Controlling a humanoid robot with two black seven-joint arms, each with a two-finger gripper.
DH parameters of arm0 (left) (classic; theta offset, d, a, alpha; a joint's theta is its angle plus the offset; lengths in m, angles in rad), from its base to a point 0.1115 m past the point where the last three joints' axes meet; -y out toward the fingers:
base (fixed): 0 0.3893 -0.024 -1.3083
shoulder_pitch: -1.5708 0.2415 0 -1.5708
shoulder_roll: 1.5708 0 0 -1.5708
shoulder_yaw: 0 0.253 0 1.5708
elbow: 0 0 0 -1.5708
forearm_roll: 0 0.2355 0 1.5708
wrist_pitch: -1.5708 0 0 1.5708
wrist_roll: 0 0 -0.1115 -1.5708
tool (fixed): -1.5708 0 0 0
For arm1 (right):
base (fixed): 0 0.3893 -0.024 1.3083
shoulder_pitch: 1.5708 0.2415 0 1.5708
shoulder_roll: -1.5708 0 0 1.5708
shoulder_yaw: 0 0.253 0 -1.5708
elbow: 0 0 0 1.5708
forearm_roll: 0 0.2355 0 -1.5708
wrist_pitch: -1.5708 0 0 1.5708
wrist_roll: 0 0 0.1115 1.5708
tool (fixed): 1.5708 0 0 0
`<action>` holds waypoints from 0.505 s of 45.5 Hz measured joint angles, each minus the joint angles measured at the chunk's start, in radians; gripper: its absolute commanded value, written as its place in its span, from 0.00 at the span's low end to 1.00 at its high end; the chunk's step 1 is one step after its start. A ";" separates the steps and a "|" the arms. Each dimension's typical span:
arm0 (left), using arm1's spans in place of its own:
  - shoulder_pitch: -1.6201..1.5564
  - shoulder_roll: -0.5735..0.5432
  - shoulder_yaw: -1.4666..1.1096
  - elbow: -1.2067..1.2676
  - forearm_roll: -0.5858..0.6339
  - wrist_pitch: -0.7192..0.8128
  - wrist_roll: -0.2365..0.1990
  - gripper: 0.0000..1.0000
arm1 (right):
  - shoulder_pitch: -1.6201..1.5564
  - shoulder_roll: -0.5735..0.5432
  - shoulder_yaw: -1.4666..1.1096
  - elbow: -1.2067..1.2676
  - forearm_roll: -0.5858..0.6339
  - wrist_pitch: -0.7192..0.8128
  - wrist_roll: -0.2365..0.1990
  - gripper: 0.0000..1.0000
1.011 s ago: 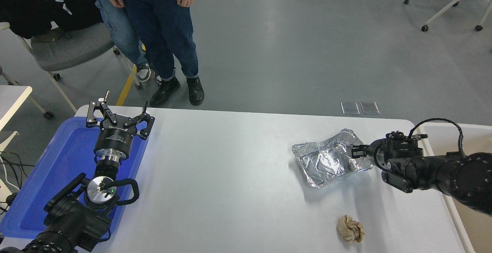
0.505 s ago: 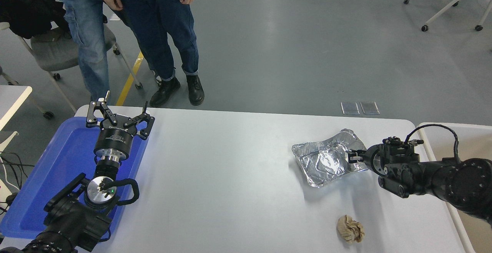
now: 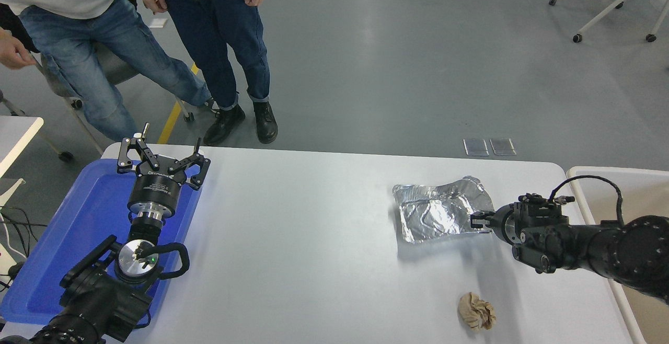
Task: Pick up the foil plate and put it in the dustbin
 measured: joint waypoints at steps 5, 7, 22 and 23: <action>0.000 0.000 0.000 0.000 0.000 0.000 0.000 1.00 | 0.017 -0.022 0.010 0.031 0.006 0.000 0.001 0.00; 0.000 0.000 0.000 0.000 0.000 0.000 0.000 1.00 | 0.027 -0.035 0.012 0.049 0.008 0.001 0.001 0.00; 0.000 0.000 0.000 0.000 0.000 0.000 0.000 1.00 | 0.167 -0.183 0.007 0.273 0.012 0.005 -0.001 0.00; 0.000 0.000 0.000 0.000 0.000 0.000 0.000 1.00 | 0.182 -0.196 0.003 0.293 0.012 0.005 -0.001 0.00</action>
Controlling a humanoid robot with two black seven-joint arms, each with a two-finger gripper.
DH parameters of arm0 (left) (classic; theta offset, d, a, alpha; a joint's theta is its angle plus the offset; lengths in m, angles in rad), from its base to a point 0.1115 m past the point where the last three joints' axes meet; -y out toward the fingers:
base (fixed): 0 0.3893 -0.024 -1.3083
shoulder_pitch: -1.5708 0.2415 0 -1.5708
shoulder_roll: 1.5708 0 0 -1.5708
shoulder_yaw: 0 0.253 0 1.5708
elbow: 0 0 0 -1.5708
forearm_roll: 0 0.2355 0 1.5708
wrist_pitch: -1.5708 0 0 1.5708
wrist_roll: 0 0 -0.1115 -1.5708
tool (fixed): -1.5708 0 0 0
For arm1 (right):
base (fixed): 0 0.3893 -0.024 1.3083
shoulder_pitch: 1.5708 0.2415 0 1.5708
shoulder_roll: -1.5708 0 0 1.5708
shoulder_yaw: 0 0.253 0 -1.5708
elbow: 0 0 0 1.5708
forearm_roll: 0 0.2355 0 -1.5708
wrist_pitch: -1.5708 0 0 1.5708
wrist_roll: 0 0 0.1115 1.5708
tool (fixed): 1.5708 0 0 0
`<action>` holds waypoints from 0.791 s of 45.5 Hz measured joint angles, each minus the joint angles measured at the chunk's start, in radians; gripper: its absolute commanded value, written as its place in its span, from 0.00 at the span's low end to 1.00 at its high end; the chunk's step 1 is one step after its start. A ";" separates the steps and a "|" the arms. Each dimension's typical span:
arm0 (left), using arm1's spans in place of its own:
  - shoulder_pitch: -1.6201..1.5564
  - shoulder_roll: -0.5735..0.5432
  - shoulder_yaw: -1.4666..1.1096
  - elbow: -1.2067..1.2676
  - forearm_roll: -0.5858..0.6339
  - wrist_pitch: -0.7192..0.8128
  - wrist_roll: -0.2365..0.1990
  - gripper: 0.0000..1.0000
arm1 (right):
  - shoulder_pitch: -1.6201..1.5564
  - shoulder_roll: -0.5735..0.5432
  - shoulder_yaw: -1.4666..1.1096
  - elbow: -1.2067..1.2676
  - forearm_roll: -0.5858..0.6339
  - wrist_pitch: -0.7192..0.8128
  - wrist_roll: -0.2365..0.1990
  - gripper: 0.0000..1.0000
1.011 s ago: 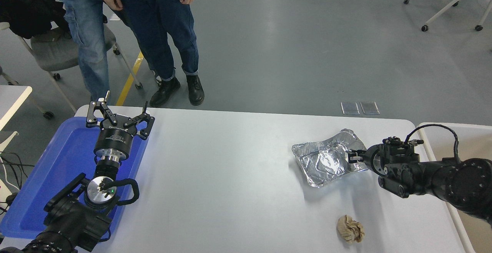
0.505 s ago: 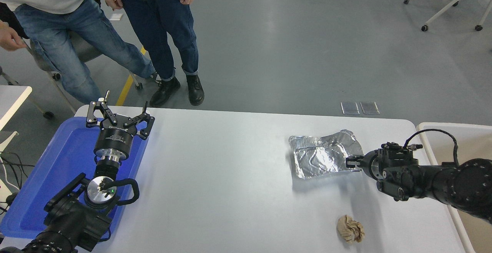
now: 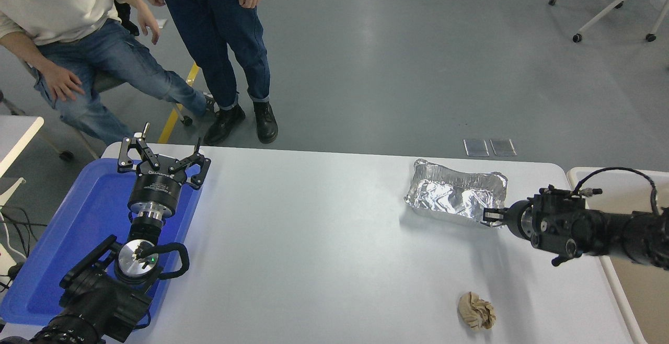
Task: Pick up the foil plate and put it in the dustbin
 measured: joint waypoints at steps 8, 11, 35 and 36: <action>0.000 0.000 0.000 0.000 0.000 0.000 0.001 1.00 | 0.134 -0.096 -0.059 0.164 -0.002 0.020 -0.001 0.00; 0.000 0.000 0.000 0.000 0.000 0.000 0.001 1.00 | 0.172 -0.124 -0.073 0.206 -0.002 0.040 0.000 0.00; 0.000 0.000 0.000 0.000 0.001 0.000 0.001 1.00 | 0.675 -0.335 -0.275 0.476 0.005 0.449 -0.005 0.00; 0.000 0.000 0.000 0.000 0.001 0.000 0.001 1.00 | 0.695 -0.339 -0.283 0.482 0.005 0.461 -0.005 0.00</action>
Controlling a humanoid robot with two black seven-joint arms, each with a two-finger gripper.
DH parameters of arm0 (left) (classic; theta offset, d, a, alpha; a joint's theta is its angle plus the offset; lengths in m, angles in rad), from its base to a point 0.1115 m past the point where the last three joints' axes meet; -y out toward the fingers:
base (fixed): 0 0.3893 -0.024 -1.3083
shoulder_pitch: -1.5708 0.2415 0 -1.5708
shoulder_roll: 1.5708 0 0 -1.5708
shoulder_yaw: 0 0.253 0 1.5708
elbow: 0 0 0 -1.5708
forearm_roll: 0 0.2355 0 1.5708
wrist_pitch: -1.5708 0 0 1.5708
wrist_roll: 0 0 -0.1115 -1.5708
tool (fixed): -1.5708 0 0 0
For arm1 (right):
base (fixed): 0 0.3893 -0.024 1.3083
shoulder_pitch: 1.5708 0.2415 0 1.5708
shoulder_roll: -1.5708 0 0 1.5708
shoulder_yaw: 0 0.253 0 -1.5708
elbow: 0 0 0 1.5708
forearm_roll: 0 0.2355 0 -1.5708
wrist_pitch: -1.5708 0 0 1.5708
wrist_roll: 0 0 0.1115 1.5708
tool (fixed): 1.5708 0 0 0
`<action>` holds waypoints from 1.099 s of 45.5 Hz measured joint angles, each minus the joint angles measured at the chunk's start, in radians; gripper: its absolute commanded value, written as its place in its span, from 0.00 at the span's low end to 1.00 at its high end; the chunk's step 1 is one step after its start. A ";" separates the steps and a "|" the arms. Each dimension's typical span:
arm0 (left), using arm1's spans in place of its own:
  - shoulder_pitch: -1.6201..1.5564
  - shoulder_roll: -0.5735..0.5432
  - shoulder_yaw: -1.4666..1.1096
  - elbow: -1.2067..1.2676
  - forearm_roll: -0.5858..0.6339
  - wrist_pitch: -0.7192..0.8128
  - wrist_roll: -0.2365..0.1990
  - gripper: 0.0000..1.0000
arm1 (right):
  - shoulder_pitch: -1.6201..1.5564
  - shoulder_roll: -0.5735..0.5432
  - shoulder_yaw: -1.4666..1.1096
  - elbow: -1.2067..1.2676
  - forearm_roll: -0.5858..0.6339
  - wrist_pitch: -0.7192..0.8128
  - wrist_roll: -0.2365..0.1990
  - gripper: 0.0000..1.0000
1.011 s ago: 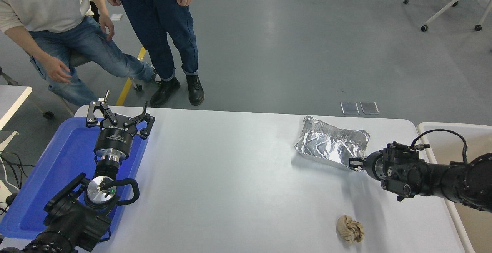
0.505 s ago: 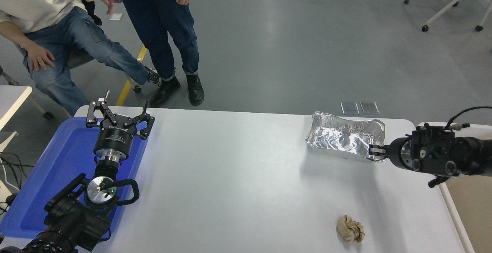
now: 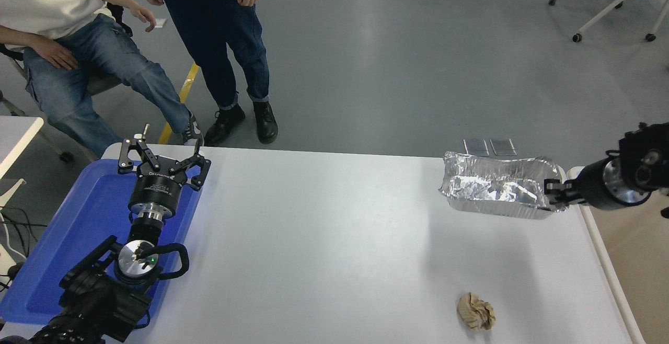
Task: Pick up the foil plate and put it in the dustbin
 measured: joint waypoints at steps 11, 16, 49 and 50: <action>0.000 0.000 0.000 0.000 -0.001 0.000 0.000 1.00 | 0.235 -0.044 -0.085 0.053 0.001 0.148 -0.008 0.00; 0.000 0.000 0.000 0.000 -0.001 0.000 0.000 1.00 | 0.315 -0.056 -0.112 0.064 0.002 0.198 -0.011 0.00; 0.001 0.000 0.000 0.000 -0.001 0.000 0.000 1.00 | 0.587 -0.106 -0.273 0.062 0.034 0.319 -0.016 0.00; 0.001 0.000 0.000 0.000 -0.001 0.000 0.000 1.00 | 0.589 -0.111 -0.278 0.059 0.034 0.319 -0.017 0.00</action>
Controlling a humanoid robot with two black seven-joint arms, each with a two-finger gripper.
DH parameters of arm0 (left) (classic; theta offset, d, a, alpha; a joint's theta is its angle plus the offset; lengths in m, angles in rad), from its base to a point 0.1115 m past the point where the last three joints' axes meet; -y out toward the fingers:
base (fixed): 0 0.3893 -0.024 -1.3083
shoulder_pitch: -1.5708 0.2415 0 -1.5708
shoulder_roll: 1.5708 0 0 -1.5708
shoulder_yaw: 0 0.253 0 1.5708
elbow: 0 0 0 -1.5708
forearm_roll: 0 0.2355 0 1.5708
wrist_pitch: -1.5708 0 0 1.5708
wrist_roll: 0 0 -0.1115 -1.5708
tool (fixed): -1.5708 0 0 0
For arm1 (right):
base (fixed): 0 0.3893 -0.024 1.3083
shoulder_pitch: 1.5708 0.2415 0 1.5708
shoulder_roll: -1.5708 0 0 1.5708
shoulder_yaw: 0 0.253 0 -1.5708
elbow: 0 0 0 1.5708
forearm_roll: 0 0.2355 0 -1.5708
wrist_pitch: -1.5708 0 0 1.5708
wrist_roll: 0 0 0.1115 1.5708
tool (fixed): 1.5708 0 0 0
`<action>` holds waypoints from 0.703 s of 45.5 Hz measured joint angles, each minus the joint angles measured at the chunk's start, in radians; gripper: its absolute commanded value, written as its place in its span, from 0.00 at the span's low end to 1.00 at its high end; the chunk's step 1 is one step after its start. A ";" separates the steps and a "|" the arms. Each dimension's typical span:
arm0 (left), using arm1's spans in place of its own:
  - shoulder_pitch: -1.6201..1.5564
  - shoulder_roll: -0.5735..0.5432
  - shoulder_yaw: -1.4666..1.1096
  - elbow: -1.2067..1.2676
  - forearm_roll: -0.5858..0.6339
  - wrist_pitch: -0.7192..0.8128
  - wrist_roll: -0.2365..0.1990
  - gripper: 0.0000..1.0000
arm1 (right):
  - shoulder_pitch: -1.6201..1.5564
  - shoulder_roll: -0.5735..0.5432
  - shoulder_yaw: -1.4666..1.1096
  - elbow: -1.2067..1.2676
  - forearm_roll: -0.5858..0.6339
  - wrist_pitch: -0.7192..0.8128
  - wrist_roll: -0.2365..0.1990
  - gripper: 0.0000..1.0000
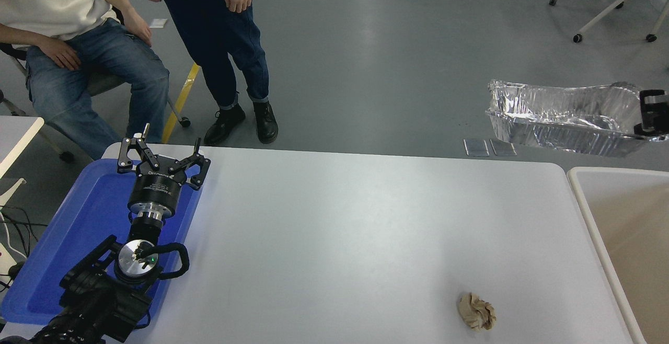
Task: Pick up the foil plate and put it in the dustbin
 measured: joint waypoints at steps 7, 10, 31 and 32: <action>0.000 0.000 0.000 0.000 0.000 0.000 0.000 1.00 | 0.008 -0.061 -0.042 -0.023 -0.009 0.001 -0.032 0.00; 0.000 0.000 0.000 0.000 0.000 0.000 0.000 1.00 | 0.010 -0.094 -0.063 -0.041 -0.011 0.000 -0.055 0.00; 0.000 0.001 0.000 0.000 0.000 0.000 0.000 1.00 | 0.008 -0.331 -0.222 -0.265 -0.028 0.004 -0.132 0.00; 0.000 0.001 0.000 0.000 0.000 0.000 0.000 1.00 | 0.007 -0.340 -0.226 -0.276 -0.028 0.005 -0.133 0.00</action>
